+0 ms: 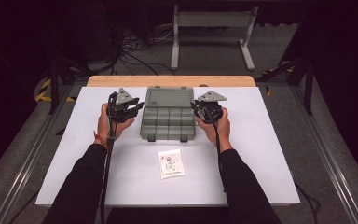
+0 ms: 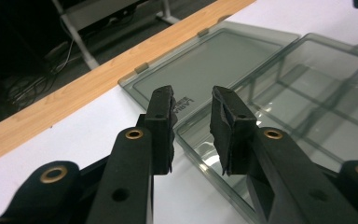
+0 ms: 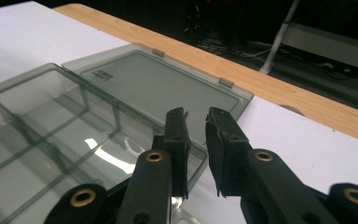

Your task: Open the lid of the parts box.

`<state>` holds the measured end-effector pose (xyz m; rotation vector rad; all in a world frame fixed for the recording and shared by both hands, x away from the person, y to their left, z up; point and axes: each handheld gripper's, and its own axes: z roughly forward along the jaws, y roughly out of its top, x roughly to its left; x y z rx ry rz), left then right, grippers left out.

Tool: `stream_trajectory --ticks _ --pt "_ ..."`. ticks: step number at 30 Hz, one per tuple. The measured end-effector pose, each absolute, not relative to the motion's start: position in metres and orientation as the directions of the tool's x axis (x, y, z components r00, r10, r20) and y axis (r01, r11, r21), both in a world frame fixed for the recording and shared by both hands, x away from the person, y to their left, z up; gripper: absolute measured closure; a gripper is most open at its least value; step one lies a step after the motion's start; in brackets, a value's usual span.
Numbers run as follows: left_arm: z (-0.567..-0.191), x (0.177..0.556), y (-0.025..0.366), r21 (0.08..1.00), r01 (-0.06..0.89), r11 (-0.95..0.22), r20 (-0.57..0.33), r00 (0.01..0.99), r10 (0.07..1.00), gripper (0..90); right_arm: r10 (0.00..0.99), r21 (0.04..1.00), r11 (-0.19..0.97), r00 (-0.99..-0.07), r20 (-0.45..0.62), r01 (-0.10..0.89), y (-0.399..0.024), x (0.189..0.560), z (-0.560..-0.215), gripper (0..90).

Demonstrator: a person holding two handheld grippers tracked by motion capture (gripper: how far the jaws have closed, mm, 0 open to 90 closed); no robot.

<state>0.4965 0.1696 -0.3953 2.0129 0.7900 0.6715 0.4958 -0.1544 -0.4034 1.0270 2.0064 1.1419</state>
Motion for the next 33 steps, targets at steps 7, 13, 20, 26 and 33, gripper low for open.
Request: stream_trajectory --ticks 7,13,20,26,33 --pt "-0.388 0.478 0.175 0.863 0.228 -0.451 0.187 0.684 0.705 68.0 0.819 0.894 0.338 -0.56 -0.126 0.294 -0.156 0.478 -0.397 77.0" --pt "-0.383 0.461 0.177 0.863 0.185 -0.471 0.216 0.707 0.673 67.2 0.794 0.89 0.366 -0.591 -0.145 0.274 -0.156 0.463 -0.393 75.8" --pt "-0.381 0.444 0.182 0.869 0.15 -0.472 0.228 0.725 0.65 66.2 0.778 0.894 0.364 -0.613 -0.138 0.261 -0.161 0.447 -0.391 74.9" --pt "-0.383 0.43 0.185 0.869 0.122 -0.479 0.244 0.737 0.63 63.5 0.764 0.893 0.376 -0.627 -0.149 0.246 -0.164 0.436 -0.39 73.7" --pt "-0.389 0.418 0.189 0.867 0.104 -0.487 0.257 0.745 0.616 59.5 0.749 0.897 0.365 -0.651 -0.123 0.25 -0.167 0.424 -0.391 71.0"
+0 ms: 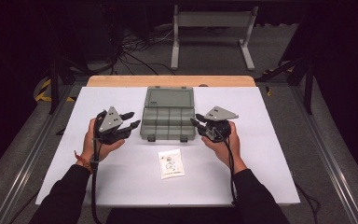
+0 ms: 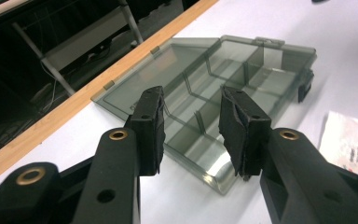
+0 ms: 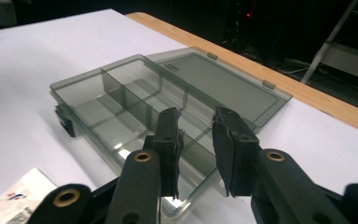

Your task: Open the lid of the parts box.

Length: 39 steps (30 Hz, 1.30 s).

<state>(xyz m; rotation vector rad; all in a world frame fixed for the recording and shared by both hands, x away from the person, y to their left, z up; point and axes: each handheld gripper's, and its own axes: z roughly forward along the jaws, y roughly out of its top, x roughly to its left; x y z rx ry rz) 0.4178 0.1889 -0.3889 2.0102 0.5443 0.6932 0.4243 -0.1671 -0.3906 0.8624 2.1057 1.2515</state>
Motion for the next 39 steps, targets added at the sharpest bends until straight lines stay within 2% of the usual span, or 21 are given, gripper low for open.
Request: stream_trajectory --ticks 10,17,21,22,26,31,32,34,37,39 --pt "-0.398 0.399 0.201 0.87 0.096 -0.484 0.257 0.748 0.611 51.2 0.726 0.889 0.396 -0.672 -0.148 0.232 -0.172 0.408 -0.392 65.7" --pt "-0.403 0.382 0.211 0.877 0.069 -0.475 0.264 0.757 0.598 43.3 0.723 0.889 0.392 -0.676 -0.14 0.236 -0.181 0.397 -0.397 58.3" --pt "-0.408 0.377 0.214 0.881 0.087 -0.465 0.245 0.756 0.607 36.0 0.73 0.892 0.382 -0.67 -0.132 0.241 -0.186 0.393 -0.4 52.8" --pt "-0.41 0.375 0.216 0.882 0.088 -0.463 0.243 0.756 0.608 31.1 0.731 0.894 0.377 -0.67 -0.125 0.244 -0.188 0.392 -0.401 51.8" --pt "-0.415 0.367 0.221 0.888 0.096 -0.449 0.229 0.755 0.614 20.5 0.728 0.896 0.377 -0.674 -0.13 0.235 -0.193 0.386 -0.403 43.1" --pt "-0.421 0.361 0.223 0.89 0.109 -0.443 0.213 0.76 0.614 11.5 0.712 0.897 0.384 -0.689 -0.137 0.219 -0.194 0.377 -0.407 31.3" --pt "-0.423 0.359 0.224 0.889 0.121 -0.441 0.202 0.761 0.617 11.5 0.712 0.897 0.384 -0.689 -0.137 0.219 -0.194 0.377 -0.407 31.3" --pt "-0.426 0.356 0.226 0.896 0.125 -0.427 0.186 0.767 0.614 8.0 0.725 0.896 0.383 -0.675 -0.14 0.225 -0.195 0.372 -0.411 20.3" --pt "-0.429 0.353 0.229 0.893 0.13 -0.432 0.181 0.773 0.608 5.8 0.733 0.89 0.39 -0.664 -0.146 0.235 -0.197 0.364 -0.415 13.4" --pt "-0.431 0.352 0.23 0.895 0.131 -0.426 0.174 0.776 0.606 5.3 0.725 0.884 0.395 -0.675 -0.134 0.249 -0.198 0.36 -0.418 12.4"
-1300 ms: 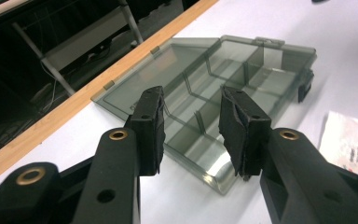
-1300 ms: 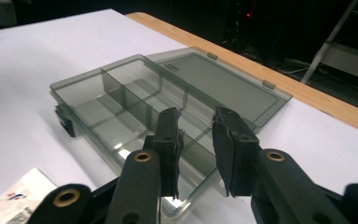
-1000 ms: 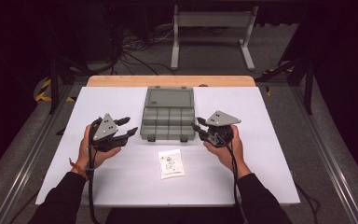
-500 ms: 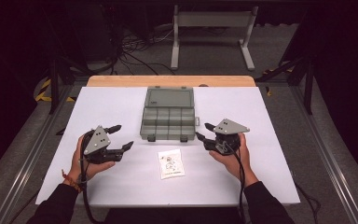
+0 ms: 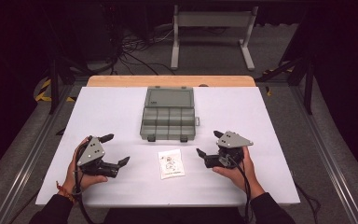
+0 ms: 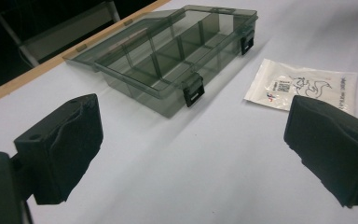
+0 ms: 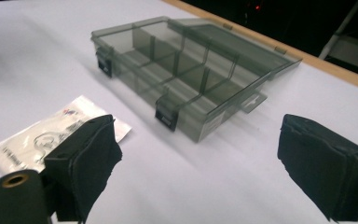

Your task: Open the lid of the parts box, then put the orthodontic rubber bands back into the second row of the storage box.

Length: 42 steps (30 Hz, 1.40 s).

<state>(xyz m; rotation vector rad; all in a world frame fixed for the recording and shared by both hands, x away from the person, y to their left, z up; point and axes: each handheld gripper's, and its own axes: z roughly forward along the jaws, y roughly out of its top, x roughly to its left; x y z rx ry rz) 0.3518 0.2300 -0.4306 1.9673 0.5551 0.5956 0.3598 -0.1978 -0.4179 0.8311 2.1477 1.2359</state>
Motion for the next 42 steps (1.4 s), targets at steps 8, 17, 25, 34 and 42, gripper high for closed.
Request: stream_trajectory --ticks 8,17,25,34,42 --pt "-0.441 0.342 0.234 0.879 0.155 -0.45 0.172 0.777 0.605 4.7 0.722 0.866 0.415 -0.68 -0.129 0.277 -0.204 0.347 -0.428 11.0" --pt "-0.451 0.322 0.234 0.872 0.176 -0.457 0.152 0.79 0.594 4.2 0.707 0.843 0.458 -0.69 -0.154 0.282 -0.206 0.339 -0.435 11.0" --pt "-0.456 0.318 0.233 0.868 0.19 -0.459 0.133 0.801 0.584 2.4 0.697 0.852 0.439 -0.706 -0.124 0.285 -0.201 0.337 -0.434 10.7" --pt "-0.457 0.319 0.236 0.871 0.195 -0.452 0.124 0.801 0.585 2.4 0.68 0.843 0.453 -0.724 -0.117 0.29 -0.194 0.339 -0.435 11.7" --pt "-0.455 0.318 0.235 0.872 0.176 -0.457 0.146 0.797 0.586 3.0 0.668 0.832 0.455 -0.74 -0.085 0.316 -0.185 0.343 -0.436 10.1"
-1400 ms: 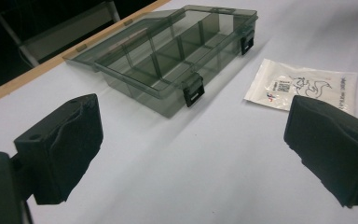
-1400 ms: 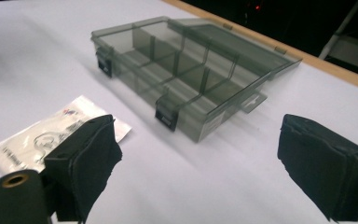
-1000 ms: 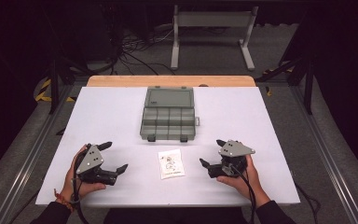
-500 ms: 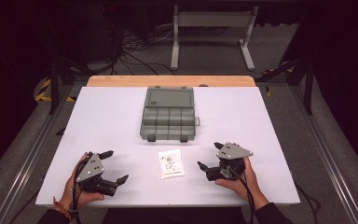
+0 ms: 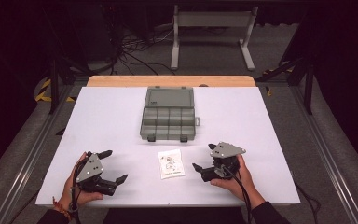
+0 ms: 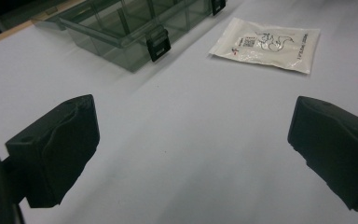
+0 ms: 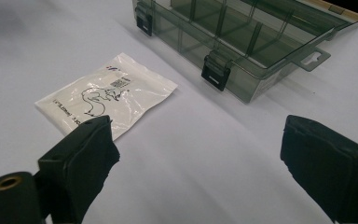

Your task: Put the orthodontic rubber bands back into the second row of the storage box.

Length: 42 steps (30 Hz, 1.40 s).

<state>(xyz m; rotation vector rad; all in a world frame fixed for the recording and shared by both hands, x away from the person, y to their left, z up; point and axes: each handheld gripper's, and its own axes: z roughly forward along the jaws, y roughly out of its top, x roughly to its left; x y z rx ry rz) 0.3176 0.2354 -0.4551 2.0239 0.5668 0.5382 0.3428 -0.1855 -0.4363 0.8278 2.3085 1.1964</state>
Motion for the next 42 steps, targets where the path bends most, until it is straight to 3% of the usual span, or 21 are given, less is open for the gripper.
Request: stream_trajectory --ticks 19,31,37,42 --pt "-0.457 0.316 0.232 0.857 0.194 -0.478 0.142 0.802 0.581 2.8 0.621 0.779 0.479 -0.783 0.024 0.404 -0.122 0.361 -0.446 8.0" --pt "-0.458 0.317 0.233 0.857 0.2 -0.476 0.136 0.802 0.582 2.9 0.668 0.707 0.507 -0.743 0.039 0.493 -0.09 0.374 -0.463 8.1" --pt "-0.459 0.318 0.231 0.852 0.201 -0.483 0.14 0.801 0.581 3.1 0.659 0.702 0.534 -0.752 0.003 0.471 -0.081 0.371 -0.464 13.3" --pt "-0.459 0.318 0.231 0.851 0.206 -0.484 0.137 0.802 0.581 3.2 0.661 0.709 0.536 -0.75 -0.015 0.458 -0.078 0.37 -0.463 26.4"
